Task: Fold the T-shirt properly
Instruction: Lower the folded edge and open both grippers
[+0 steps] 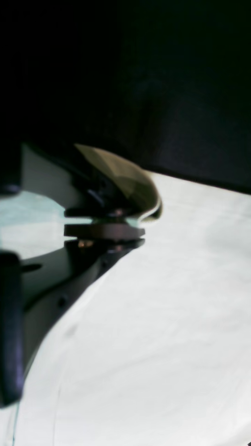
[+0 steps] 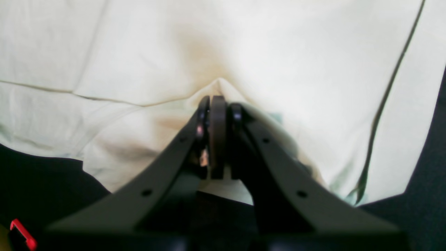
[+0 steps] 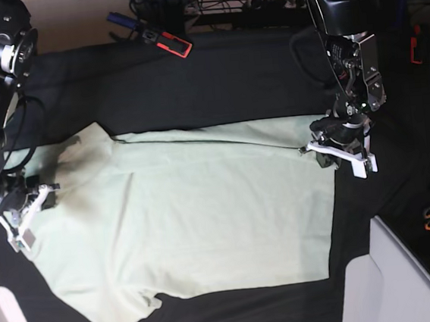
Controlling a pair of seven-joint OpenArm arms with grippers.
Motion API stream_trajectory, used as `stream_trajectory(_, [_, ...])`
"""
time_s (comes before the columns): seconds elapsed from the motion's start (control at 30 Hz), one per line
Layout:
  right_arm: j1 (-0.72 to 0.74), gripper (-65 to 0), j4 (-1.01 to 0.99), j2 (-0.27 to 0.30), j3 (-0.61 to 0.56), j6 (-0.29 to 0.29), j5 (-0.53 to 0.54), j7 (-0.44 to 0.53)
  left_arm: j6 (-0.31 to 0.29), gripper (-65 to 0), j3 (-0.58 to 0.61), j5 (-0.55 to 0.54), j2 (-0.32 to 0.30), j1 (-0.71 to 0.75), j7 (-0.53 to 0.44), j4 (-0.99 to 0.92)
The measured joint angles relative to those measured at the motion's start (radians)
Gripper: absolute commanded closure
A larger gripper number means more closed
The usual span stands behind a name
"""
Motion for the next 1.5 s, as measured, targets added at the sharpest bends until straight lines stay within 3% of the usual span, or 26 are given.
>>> stream_trajectory(0.23, [0.019, -0.3, -0.001, 0.0, 0.0, 0.0, -0.002, 0.0, -0.001, 0.0, 0.0, 0.008, 0.0, -0.016, -0.003, -0.004])
stream_trajectory(0.4, [0.046, -0.3, -0.029, 0.004, 0.0, 0.0, 0.0, 0.003, -0.002, 0.0, -0.002, 0.131, 0.005, -0.016, -0.005, -0.002])
stream_trajectory(1.0, [0.061, -1.3, -0.074, 0.003, 0.0, 0.0, -0.003, 0.025, -0.002, 0.0, -0.004, 0.135, 0.004, -0.047, -0.006, -0.003])
stream_trajectory(1.1, [0.061, -9.1, -0.074, 0.003, 0.0, 0.0, -0.003, 0.026, -0.002, -3.7, -0.003, 0.134, 0.003, -0.056, -0.006, -0.003])
stream_trajectory(1.23, [0.062, -33.1, -0.074, 0.003, 0.005, 0.0, -0.003, 0.029, 0.0, -18.6, -0.008, 0.136, 0.002, -0.057, -0.006, -0.003])
stream_trajectory(1.3, [0.062, -41.6, -0.069, 0.003, 0.005, 0.0, -0.002, 0.032, 0.002, -25.0, -0.015, 0.137, 0.0, -0.058, -0.006, -0.002])
stream_trajectory(1.4, [0.048, -43.4, 0.009, -0.003, 0.008, 0.0, -0.001, 0.082, 0.0, -28.6, -0.019, 0.134, -0.007, -0.064, 0.008, 0.02])
stream_trajectory(1.5, [0.021, -43.4, 0.135, -0.002, 0.008, -0.001, 0.005, 0.047, 0.002, -28.2, -0.066, 0.134, -0.012, -0.057, 0.004, 0.111])
